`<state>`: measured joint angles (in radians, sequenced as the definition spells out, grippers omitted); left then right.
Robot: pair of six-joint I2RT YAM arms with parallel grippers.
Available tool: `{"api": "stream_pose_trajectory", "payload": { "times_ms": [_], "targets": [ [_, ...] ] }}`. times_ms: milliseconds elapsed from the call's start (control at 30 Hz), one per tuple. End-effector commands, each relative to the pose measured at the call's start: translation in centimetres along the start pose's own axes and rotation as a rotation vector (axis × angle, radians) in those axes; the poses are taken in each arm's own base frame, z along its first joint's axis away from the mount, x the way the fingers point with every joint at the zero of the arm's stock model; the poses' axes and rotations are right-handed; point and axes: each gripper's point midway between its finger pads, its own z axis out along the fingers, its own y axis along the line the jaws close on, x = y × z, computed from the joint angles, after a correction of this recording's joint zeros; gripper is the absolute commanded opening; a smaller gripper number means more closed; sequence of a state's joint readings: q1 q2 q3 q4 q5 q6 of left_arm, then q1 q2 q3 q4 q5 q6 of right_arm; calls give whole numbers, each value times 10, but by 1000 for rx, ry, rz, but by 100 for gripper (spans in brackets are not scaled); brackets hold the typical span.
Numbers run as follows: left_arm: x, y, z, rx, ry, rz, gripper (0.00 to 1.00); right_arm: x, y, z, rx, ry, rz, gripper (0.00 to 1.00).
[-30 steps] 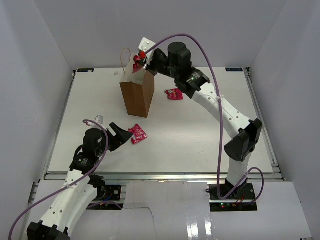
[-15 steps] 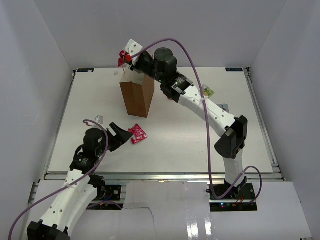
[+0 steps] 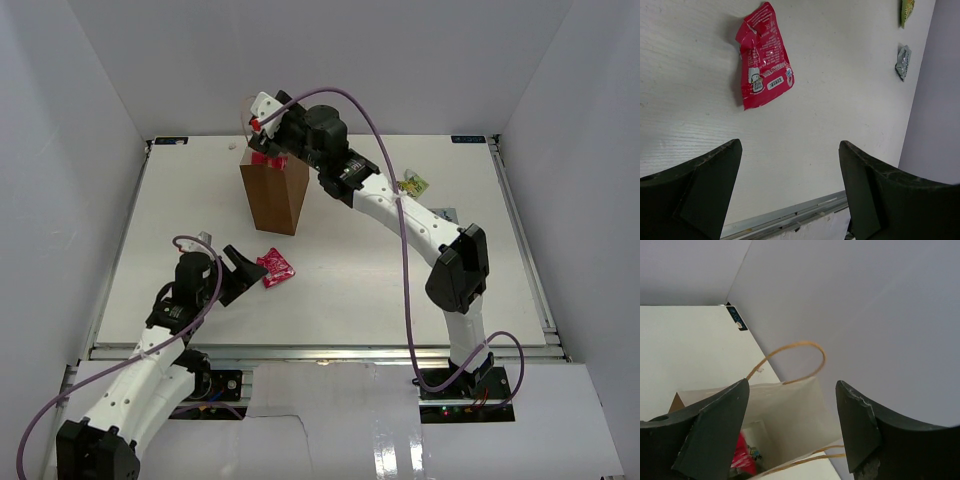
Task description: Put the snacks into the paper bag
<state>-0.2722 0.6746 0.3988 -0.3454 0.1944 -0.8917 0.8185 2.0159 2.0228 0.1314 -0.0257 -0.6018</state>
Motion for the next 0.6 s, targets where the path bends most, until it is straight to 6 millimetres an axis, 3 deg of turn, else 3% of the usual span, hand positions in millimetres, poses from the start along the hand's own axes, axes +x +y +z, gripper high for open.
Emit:
{"api": "stream_pose_trajectory", "payload": {
  "times_ms": [0,167,200,267,300,333,367,400,433,467,500,567],
  "targets": [
    [-2,1,5,-11,-8,-20,89,-37,-24,-9,66,-88,2,76],
    [-4,6,14,-54,2,-43,89,-66,-26,-27,3,-121,44,76],
    [-4,10,18,-81,6,-53,89,-84,-21,-39,-65,-159,34,78],
    [-8,11,22,-98,3,-53,88,-75,7,-59,-220,-104,36,83],
    [-9,12,27,-116,7,-56,88,-91,6,-82,-267,-132,28,93],
    [-13,12,30,-123,-7,-50,88,-94,28,-98,-388,-166,29,98],
    [-15,12,34,-130,-10,-44,88,-76,49,-124,-473,-110,58,97],
    [-18,9,37,-128,-14,-36,87,-65,62,-139,-524,-84,73,95],
    [-19,14,45,-154,-12,-27,86,-23,96,-157,-616,3,111,95],
    [-20,14,50,-166,-6,-20,86,-6,108,-172,-645,45,131,94],
    [-25,6,54,-158,-10,-2,86,-1,103,-194,-633,55,137,94],
    [-25,13,69,-212,10,40,85,21,107,-223,-635,104,200,94]
  ]
}}
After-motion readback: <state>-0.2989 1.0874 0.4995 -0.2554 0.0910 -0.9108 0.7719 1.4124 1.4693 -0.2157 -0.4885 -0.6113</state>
